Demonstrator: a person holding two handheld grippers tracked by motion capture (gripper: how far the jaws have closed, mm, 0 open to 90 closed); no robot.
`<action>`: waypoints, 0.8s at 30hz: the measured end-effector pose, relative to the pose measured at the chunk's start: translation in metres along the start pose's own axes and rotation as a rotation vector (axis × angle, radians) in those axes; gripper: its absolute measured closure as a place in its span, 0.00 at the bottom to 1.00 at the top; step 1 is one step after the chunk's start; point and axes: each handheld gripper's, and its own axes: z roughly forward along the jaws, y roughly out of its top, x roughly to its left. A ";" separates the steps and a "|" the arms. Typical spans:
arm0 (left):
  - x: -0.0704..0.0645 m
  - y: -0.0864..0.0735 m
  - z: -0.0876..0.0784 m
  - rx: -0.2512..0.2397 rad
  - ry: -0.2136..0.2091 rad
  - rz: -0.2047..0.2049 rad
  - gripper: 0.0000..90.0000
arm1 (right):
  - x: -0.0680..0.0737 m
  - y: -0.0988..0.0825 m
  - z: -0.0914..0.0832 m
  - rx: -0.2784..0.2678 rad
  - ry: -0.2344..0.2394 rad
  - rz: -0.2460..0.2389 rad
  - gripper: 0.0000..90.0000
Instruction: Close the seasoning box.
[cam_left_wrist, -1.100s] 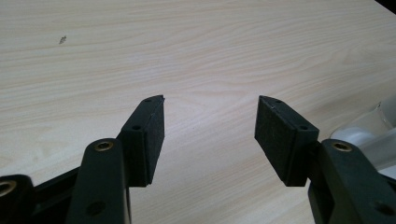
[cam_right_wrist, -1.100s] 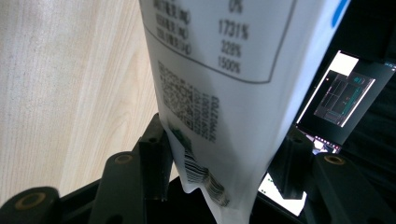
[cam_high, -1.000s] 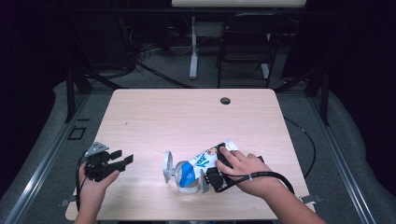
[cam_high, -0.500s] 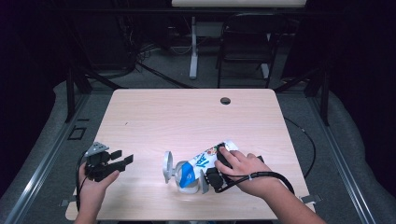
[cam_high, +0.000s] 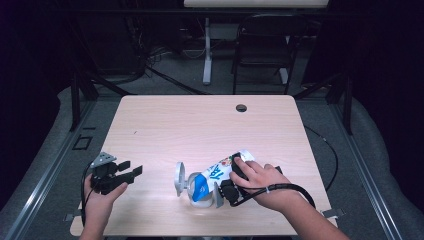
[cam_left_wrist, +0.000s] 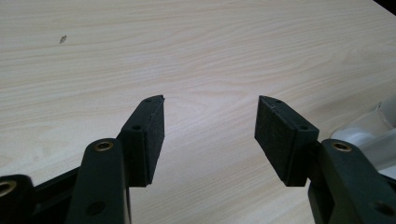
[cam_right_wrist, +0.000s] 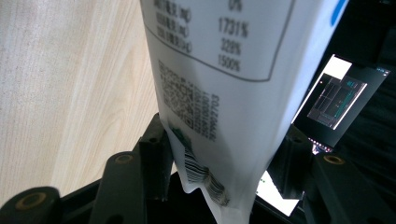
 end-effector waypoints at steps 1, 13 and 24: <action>0.000 0.000 0.000 0.000 0.000 0.000 0.48 | 0.000 0.000 0.000 -0.001 -0.002 0.000 0.54; 0.001 -0.001 0.001 0.000 -0.001 -0.003 0.48 | 0.000 0.000 0.000 0.000 -0.001 -0.007 0.54; 0.001 -0.001 0.001 0.000 0.000 -0.004 0.48 | 0.000 0.000 0.000 -0.001 -0.003 -0.007 0.54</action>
